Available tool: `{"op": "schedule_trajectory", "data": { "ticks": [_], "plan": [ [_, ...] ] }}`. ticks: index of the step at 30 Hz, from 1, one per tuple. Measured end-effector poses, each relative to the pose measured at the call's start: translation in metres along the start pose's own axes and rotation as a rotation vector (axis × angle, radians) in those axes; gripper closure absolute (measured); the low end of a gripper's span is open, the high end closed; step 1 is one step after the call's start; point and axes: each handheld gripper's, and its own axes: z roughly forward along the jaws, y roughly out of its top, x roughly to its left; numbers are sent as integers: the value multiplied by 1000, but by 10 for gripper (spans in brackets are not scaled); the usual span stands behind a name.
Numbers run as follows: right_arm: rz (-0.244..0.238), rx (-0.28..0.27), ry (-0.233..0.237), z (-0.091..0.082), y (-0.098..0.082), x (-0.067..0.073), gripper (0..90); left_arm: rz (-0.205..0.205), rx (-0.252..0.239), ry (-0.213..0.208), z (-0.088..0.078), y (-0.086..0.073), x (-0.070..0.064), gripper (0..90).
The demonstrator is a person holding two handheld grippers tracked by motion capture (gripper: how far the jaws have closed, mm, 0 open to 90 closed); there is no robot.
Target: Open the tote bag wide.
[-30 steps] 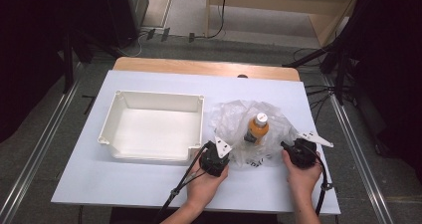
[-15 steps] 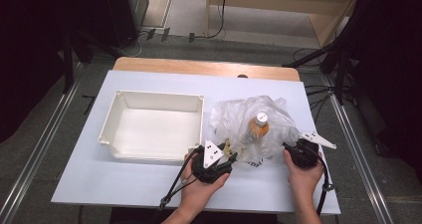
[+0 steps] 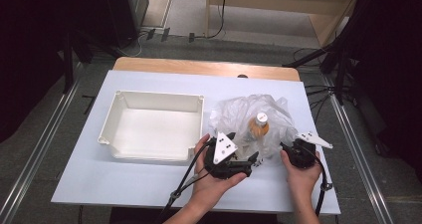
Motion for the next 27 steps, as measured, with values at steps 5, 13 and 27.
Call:
{"op": "schedule_trajectory", "data": {
  "ticks": [5,13,27],
  "plan": [
    [-9,4,1,0,-1,1,898,-27,68,45,24,8,4,215],
    [-6,-19,-16,-3,-1,-4,801,-101,155,42,40,-4,32,882],
    [46,-104,-34,-37,-15,-27,602,-90,204,133,57,-34,33,897]
  ]
}}
